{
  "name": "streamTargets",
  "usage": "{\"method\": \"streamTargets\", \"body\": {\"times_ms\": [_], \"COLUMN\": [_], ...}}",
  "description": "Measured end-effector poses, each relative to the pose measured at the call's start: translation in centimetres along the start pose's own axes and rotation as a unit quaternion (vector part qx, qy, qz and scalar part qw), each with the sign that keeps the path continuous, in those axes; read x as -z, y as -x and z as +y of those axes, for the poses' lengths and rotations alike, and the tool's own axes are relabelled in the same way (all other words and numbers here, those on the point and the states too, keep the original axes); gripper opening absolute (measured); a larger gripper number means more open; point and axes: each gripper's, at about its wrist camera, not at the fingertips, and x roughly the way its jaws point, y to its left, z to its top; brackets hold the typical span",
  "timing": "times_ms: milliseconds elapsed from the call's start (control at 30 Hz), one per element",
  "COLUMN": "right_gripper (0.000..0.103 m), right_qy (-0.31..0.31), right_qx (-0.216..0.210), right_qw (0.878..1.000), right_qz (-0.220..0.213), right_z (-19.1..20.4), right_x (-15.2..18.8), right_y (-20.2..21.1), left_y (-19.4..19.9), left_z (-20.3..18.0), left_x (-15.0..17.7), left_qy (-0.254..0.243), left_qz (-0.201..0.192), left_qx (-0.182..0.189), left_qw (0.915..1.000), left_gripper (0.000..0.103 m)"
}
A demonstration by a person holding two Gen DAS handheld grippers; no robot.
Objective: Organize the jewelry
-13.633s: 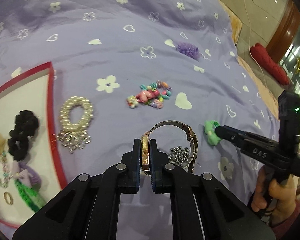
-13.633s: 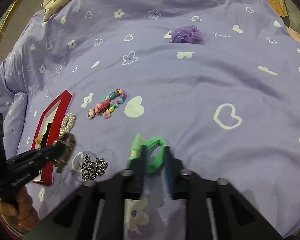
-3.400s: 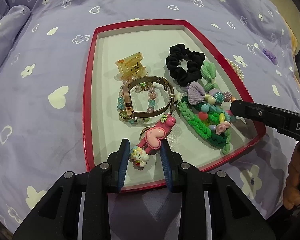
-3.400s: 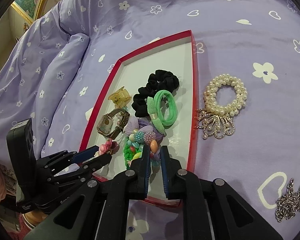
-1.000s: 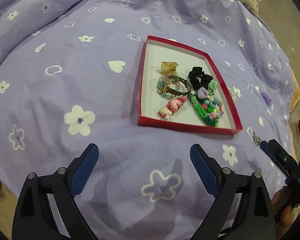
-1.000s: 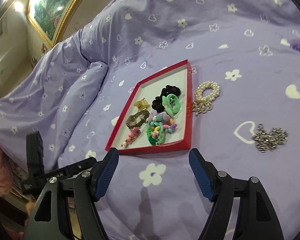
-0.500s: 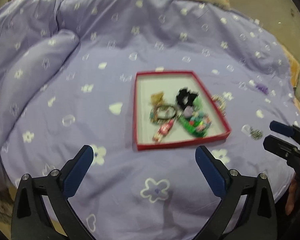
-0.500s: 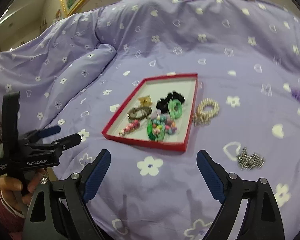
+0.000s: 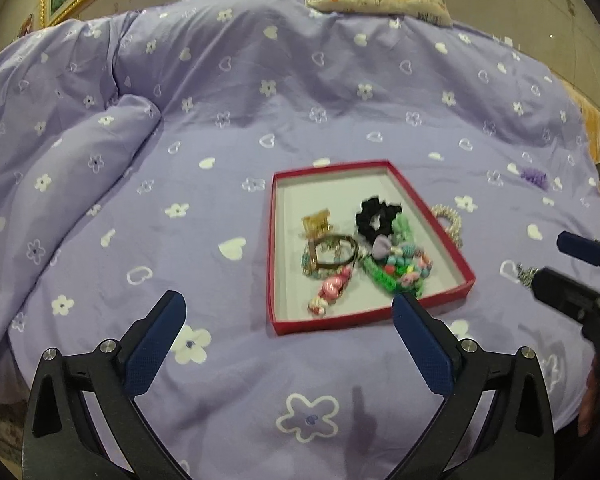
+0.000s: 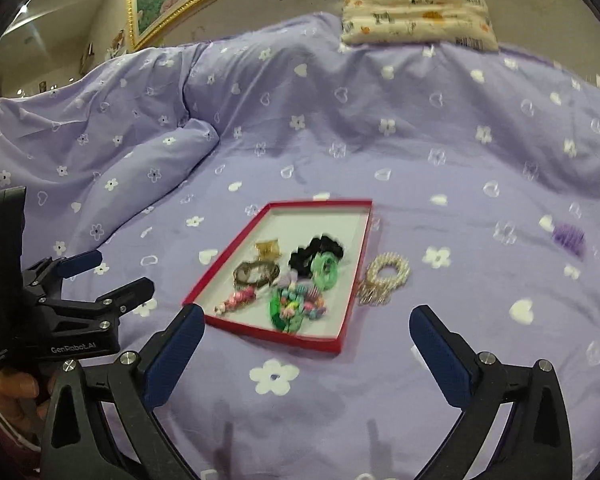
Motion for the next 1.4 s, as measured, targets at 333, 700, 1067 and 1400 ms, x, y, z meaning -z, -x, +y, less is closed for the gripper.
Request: {"method": "streamTargets", "body": {"times_ms": [333, 700, 1067, 1400], "right_gripper": [0.103, 0.103, 0.103, 0.103], "right_qy": [0.011, 0.018, 0.018, 0.015], "right_qx": [0.010, 0.021, 0.018, 0.013], "right_qw": [1.000, 1.000, 1.000, 1.000], "right_qz": [0.018, 0.012, 0.015, 0.015], "right_z": [0.4, 0.6, 0.8, 0.8], "right_x": [2.7, 3.4, 3.4, 3.4], "right_y": [-2.4, -3.0, -3.1, -3.2], "left_y": [-1.2, -1.4, -0.7, -0.4], "left_z": [0.0, 0.3, -0.1, -0.4], "left_x": [2.5, 2.9, 2.6, 2.5], "left_qy": [0.002, 0.016, 0.017, 0.019], "left_qz": [0.009, 0.008, 0.005, 0.003], "left_qx": [-0.026, -0.024, -0.012, -0.009], "left_qw": [0.9996, 0.9996, 0.9998, 0.9998], "left_gripper": [0.103, 0.103, 0.103, 0.103]}}
